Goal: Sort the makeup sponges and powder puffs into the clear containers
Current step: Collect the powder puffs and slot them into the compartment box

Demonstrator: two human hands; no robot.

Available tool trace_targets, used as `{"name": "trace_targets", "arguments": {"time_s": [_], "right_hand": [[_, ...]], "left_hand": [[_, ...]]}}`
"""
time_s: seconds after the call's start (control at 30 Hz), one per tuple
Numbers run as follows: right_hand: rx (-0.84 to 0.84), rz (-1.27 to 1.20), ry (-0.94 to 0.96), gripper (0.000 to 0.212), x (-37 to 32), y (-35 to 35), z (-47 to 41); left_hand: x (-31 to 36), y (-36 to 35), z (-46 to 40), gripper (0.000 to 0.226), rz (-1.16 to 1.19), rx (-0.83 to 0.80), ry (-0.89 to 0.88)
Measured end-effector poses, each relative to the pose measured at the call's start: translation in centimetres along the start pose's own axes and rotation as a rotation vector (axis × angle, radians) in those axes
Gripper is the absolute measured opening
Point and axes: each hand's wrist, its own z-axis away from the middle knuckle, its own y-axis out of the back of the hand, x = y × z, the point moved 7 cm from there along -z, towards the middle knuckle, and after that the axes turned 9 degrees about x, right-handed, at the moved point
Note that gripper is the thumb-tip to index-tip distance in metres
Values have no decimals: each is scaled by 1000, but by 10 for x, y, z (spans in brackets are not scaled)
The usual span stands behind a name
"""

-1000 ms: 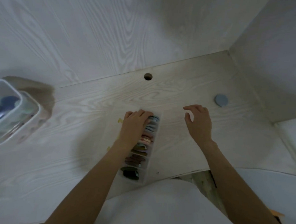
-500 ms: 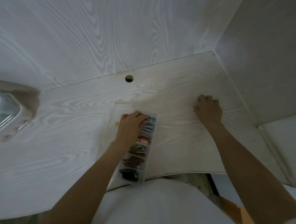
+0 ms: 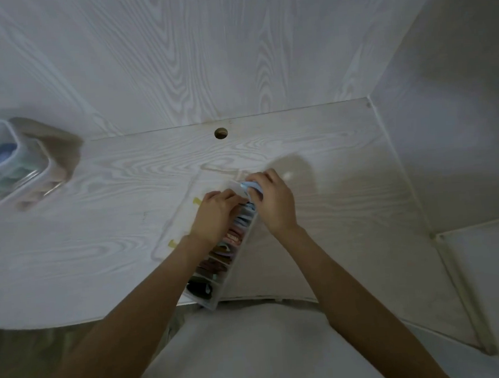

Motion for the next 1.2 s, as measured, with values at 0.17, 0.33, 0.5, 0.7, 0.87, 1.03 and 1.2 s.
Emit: {"name": "trace_targets", "arguments": {"time_s": [0.17,0.33,0.5,0.7,0.87,1.03,1.2], "right_hand": [[3,194,212,17,-10,-3,-6],[-146,160,294,17,-10,-4,2],[-121,148,214,9,-9,2,-1],[-174,322,212,19,-8,-10,-3],[-224,438,262,12,-9,-13,-4],[-212,499,272,12,-9,-15,-4],[-273,546,279,10,-8,-28,-4]], "left_hand": [[4,6,-1,36,17,1,0],[1,4,1,37,29,-13,0],[-1,2,4,37,42,-13,-14],[-7,-3,6,35,44,-20,2],[-7,-2,7,34,44,0,-15],[-5,0,6,31,74,32,-42],[-6,1,6,33,105,43,-48]]}}
